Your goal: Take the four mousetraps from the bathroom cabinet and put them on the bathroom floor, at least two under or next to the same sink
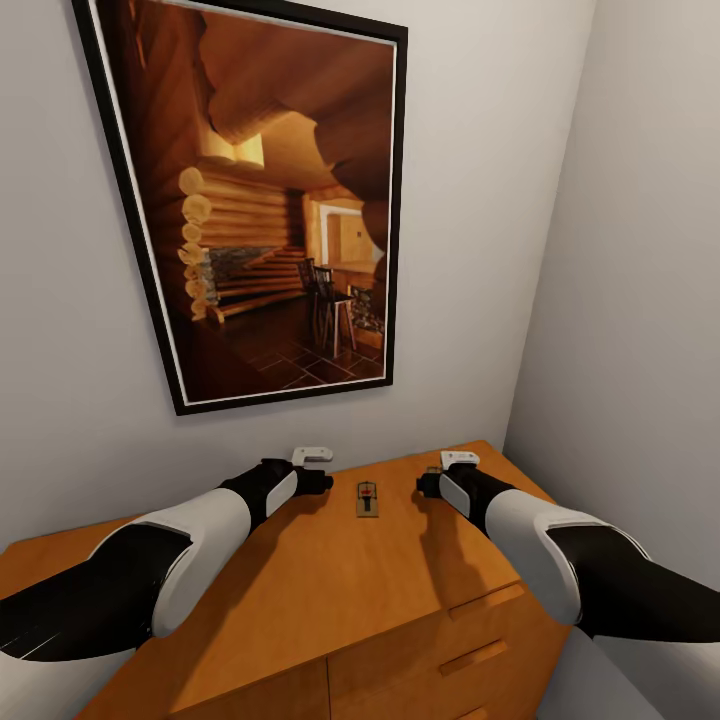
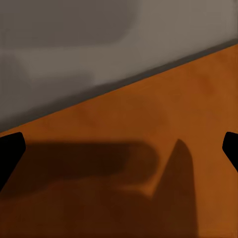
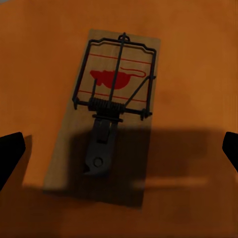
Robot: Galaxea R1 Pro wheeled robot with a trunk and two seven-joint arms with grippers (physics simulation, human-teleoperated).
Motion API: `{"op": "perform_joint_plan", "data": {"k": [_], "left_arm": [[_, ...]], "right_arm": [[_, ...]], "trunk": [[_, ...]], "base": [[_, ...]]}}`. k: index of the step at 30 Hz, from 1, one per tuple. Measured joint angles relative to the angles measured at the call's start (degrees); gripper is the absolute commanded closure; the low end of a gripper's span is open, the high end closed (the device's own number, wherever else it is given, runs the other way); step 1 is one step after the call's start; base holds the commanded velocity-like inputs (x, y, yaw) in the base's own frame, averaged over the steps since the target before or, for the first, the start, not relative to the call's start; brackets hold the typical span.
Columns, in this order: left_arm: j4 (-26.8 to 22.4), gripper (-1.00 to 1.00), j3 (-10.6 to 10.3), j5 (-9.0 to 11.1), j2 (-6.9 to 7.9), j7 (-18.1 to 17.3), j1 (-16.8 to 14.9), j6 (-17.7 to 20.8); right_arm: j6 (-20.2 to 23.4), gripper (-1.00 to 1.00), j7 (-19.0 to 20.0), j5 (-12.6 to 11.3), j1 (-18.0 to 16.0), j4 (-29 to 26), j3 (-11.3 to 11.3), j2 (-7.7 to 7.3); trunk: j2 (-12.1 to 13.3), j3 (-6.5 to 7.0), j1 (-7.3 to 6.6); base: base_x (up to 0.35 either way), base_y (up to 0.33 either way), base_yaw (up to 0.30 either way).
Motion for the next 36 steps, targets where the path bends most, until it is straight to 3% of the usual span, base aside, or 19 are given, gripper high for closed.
{"op": "perform_joint_plan", "data": {"k": [36], "left_arm": [[0.07, -1.0, 0.03, 0.32, 0.12, 0.11, 0.0, 0.02]], "right_arm": [[0.01, -1.0, 0.0, 0.09, 0.24, 0.0, 0.0, -0.03]], "trunk": [[0.0, 0.0, 0.0]], "base": [[0.017, 0.0, 0.0]]}}
